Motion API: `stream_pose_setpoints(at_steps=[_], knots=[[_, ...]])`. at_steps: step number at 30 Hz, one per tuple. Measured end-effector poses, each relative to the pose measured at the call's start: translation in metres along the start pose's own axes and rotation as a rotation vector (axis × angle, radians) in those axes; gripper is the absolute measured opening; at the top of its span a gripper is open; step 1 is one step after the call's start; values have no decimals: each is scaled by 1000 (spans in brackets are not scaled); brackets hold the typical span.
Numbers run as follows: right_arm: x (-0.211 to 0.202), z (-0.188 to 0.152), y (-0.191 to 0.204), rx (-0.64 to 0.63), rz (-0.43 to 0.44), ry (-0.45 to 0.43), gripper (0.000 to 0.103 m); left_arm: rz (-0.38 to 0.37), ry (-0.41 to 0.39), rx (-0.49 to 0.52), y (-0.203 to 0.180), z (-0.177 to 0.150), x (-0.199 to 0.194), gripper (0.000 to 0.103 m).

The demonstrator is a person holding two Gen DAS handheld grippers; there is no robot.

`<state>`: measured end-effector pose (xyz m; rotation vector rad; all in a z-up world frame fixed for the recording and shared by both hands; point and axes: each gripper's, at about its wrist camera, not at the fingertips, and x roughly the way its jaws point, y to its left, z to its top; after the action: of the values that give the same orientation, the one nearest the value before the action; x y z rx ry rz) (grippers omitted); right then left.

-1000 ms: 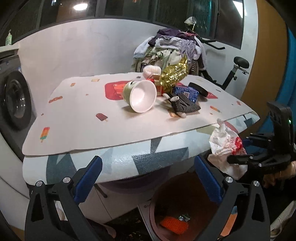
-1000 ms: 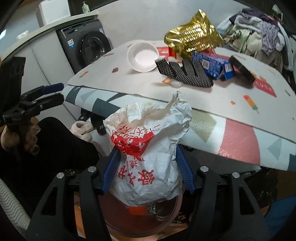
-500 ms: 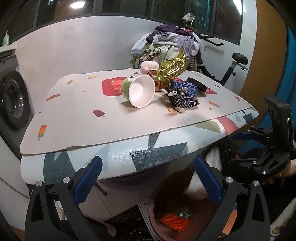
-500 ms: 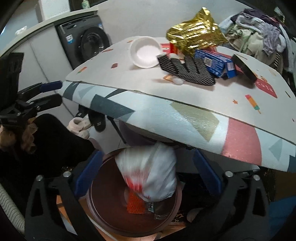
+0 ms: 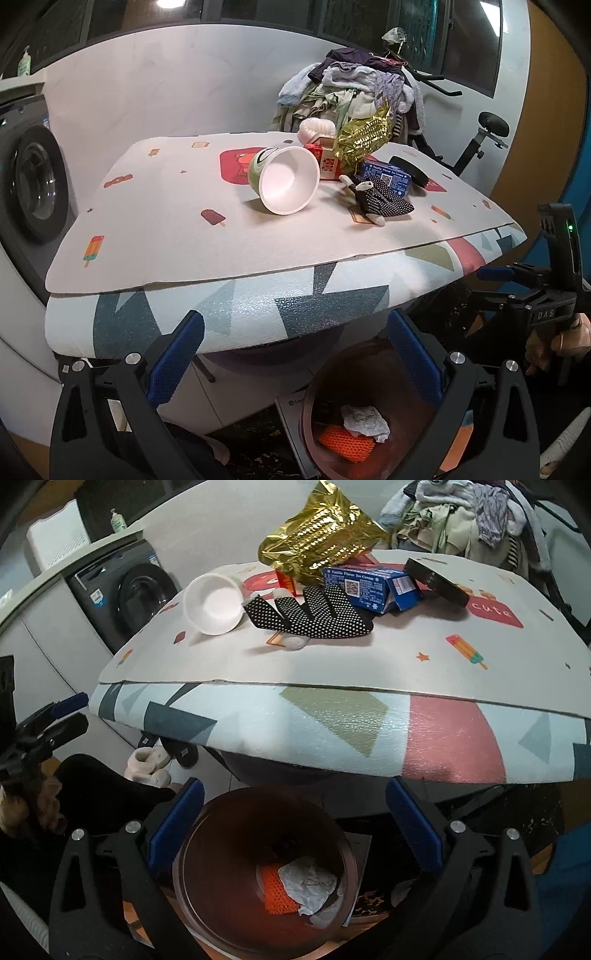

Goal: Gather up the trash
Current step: 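Withdraw both tools from the bin and move the right tool toward the black lid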

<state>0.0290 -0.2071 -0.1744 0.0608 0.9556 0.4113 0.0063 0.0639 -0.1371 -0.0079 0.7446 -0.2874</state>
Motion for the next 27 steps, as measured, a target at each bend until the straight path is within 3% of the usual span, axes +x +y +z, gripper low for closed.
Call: stream_pose_setpoints(at_steps=[14,21,27], knots=[[-10,9,-8,36,-37,-36,97,-14,1,-35,7,12,1,97],[-14,39,-29,101,-78,-23,97,3,-24,-28,16,43,4,97],[-27,67,-53,130,-128,-92,97,11,-59,-23,23,75,4,97]])
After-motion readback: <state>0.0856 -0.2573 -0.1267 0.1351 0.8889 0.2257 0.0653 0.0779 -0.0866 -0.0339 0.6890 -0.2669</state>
